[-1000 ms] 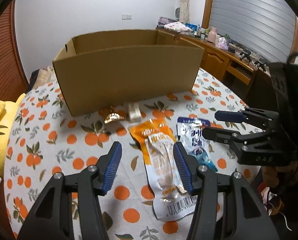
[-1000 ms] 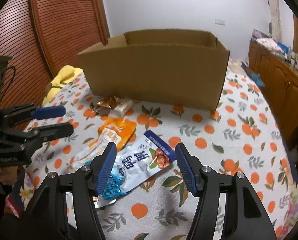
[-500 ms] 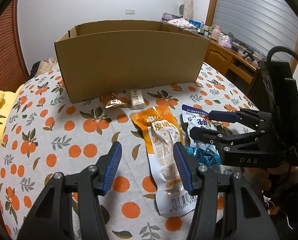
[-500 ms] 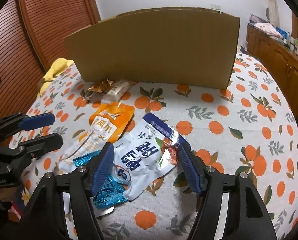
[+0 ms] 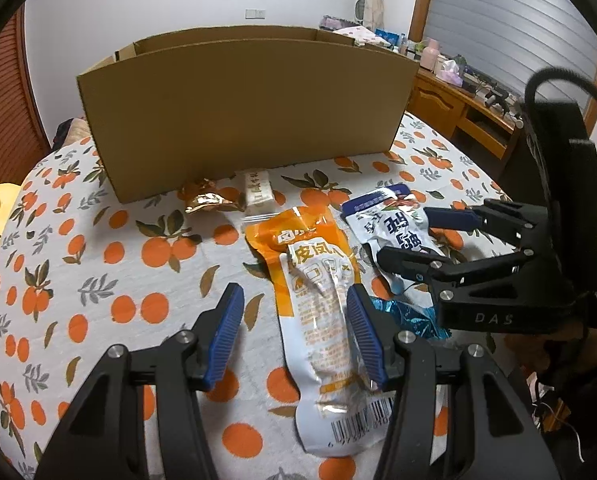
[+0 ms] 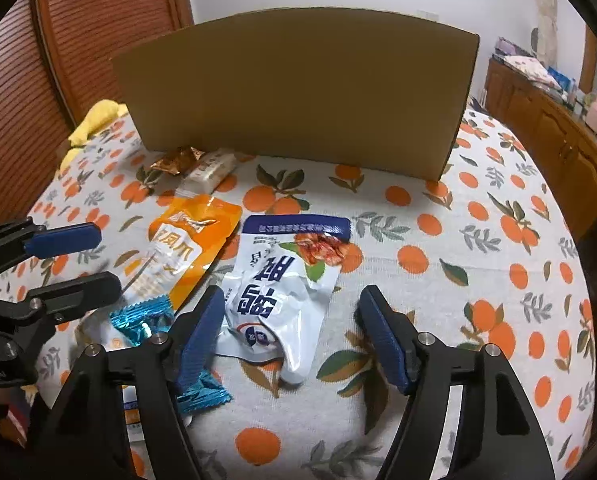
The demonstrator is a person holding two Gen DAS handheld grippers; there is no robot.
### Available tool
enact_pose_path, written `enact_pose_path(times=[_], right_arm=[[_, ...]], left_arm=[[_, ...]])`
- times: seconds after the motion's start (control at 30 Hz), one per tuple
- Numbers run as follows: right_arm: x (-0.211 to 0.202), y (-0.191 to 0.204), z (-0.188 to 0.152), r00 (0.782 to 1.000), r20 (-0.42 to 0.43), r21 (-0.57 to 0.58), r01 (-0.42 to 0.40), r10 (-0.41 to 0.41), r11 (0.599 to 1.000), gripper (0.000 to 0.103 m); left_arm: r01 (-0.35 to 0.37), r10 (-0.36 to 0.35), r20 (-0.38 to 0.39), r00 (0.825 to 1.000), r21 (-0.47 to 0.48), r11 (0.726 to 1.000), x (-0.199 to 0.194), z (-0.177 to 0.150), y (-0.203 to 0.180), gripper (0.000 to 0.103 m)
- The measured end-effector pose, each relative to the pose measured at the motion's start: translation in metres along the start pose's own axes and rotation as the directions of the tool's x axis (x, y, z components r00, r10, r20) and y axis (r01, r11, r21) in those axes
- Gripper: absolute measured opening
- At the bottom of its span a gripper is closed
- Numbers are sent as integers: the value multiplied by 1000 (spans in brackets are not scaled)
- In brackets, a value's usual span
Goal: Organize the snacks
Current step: 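Grasp the orange packet with the left tool while the right tool grasps the white-blue pouch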
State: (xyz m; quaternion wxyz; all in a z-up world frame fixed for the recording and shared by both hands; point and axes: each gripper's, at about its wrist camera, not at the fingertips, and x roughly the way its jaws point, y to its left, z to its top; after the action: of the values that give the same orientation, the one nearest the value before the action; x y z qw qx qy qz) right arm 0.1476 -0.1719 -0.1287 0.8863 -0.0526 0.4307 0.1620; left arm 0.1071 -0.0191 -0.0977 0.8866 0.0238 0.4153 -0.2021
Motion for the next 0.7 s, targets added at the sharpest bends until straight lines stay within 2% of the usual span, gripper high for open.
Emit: enact_pose_path(times=[0.1,0.17,0.47,0.7], right_arm=[[4,-2,5,1000,-11,-17,-4,4,1000,67],[4,-3,6,1000,-9,-39,2,-3,999,48],[0,-19,1,1000,16,-51,-17,17,999,46],[0,-18,-1,999,31,-58,-4,6,998,46]], left_arm=[[3,-3,-10,1000,3,1000,6,3,-1,54],[6,-6,-21,1000,6,1000,10,6,-3,54],[14,-14,-81,997,-2,1000,31,15,-6,60],[-36,41,-106,994,46,998,43,23,-17,64]])
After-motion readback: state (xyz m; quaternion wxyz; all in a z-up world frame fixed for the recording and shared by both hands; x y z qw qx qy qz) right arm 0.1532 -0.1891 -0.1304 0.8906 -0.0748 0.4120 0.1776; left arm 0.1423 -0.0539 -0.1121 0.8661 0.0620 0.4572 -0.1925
